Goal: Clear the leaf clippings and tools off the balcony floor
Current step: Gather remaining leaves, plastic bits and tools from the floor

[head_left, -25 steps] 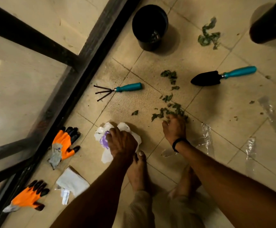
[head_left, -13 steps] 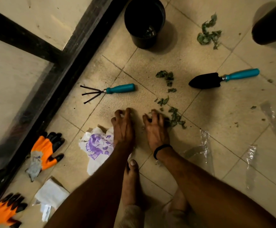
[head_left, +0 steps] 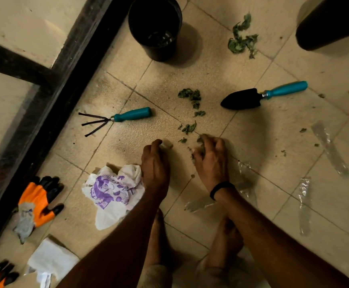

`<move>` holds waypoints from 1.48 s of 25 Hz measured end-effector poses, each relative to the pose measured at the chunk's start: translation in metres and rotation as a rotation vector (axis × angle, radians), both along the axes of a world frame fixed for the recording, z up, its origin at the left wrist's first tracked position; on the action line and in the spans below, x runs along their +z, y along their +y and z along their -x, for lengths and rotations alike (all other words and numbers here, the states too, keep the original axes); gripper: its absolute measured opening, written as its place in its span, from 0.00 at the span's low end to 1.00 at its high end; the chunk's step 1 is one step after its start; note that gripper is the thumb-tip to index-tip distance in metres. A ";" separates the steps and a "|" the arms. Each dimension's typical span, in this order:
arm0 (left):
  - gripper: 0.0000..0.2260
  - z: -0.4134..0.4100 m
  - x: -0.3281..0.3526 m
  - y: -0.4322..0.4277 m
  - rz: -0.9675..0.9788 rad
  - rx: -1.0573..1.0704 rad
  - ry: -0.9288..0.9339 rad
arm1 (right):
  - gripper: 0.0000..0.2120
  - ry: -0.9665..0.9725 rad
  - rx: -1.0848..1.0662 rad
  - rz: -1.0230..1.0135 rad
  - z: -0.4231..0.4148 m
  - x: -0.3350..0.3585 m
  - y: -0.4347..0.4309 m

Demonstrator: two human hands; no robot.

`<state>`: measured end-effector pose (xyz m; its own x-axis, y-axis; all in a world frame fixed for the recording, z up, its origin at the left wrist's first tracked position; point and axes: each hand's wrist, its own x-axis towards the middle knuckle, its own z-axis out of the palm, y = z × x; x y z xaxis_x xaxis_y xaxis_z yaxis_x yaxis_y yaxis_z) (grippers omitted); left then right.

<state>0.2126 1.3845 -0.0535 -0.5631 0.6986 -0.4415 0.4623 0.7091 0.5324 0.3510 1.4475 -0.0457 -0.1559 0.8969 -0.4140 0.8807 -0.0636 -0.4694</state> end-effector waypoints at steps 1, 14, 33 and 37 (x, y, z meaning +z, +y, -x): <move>0.16 -0.004 0.000 0.006 -0.015 -0.013 -0.003 | 0.26 -0.061 0.047 0.071 -0.005 -0.002 0.004; 0.09 -0.018 -0.016 0.069 -0.014 -0.610 0.085 | 0.40 -0.295 0.179 0.030 -0.021 -0.012 -0.005; 0.38 -0.008 -0.026 0.158 0.057 -0.605 0.129 | 0.30 -0.205 0.276 -0.101 -0.026 -0.024 -0.030; 0.20 -0.020 -0.029 0.136 -0.112 -0.643 0.224 | 0.31 -0.223 0.262 -0.108 -0.022 -0.022 -0.032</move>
<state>0.2330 1.5208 -0.0823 -0.0905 0.9591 -0.2682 0.8803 0.2029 0.4288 0.3727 1.4155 -0.0681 -0.3027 0.8790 -0.3685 0.9421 0.2173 -0.2556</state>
